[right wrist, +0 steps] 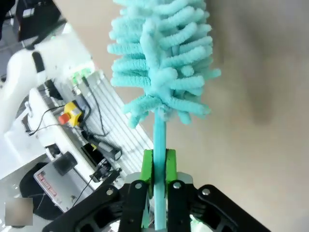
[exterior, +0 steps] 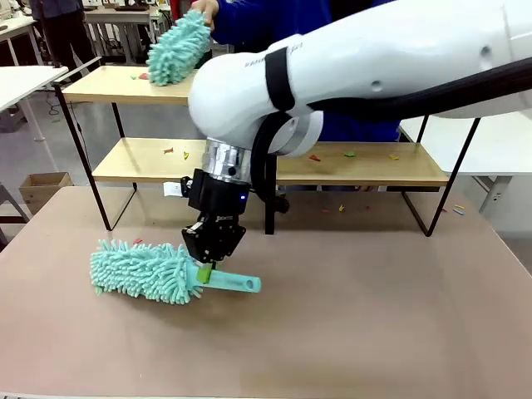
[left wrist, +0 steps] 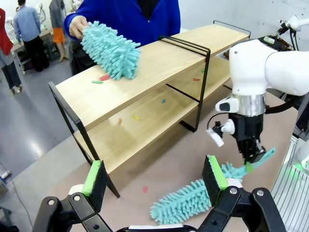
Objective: Clean the shelves.
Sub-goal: Clean a randomly selected level of the Shelf with the Duster.
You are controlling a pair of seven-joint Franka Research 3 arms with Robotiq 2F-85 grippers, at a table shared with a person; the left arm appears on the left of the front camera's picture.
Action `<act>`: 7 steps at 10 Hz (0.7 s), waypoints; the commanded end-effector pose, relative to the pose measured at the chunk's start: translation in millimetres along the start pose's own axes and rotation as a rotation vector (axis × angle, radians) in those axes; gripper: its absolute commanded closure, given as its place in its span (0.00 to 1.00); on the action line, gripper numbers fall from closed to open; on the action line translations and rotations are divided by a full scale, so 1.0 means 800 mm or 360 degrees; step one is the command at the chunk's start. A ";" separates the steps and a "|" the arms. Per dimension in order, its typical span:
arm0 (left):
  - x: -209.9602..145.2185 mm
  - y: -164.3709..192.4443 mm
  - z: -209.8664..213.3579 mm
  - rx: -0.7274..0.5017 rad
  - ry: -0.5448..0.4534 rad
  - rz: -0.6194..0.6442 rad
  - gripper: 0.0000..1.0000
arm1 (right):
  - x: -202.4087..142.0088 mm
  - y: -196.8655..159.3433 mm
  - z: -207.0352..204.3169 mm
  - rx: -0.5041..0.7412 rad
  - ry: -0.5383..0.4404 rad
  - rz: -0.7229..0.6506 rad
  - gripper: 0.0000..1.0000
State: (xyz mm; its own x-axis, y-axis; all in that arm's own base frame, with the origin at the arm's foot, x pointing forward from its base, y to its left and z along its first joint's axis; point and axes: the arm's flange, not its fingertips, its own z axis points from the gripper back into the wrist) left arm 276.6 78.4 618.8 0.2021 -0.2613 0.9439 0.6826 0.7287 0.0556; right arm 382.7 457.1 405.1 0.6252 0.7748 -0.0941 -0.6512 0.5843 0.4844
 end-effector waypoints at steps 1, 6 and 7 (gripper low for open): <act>0.000 0.000 0.000 -0.0011 -0.0010 -0.0007 0.00 | -0.053 -0.004 0.026 0.0058 -0.0154 0.0000 1.00; 0.000 0.000 0.000 -0.0011 -0.0010 -0.0007 0.00 | -0.158 -0.007 0.096 0.0504 -0.0185 0.0207 1.00; 0.000 0.000 0.000 -0.0011 -0.0010 -0.0007 0.00 | -0.173 -0.014 0.098 0.0372 -0.0229 -0.0002 1.00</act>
State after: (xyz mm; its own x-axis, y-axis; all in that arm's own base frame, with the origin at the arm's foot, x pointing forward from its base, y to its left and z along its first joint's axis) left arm 276.5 78.4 619.0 0.2017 -0.2612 0.9440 0.6826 0.7287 0.0558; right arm 347.4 342.2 487.0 0.6410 0.7662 0.0456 -0.5701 0.4354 0.6967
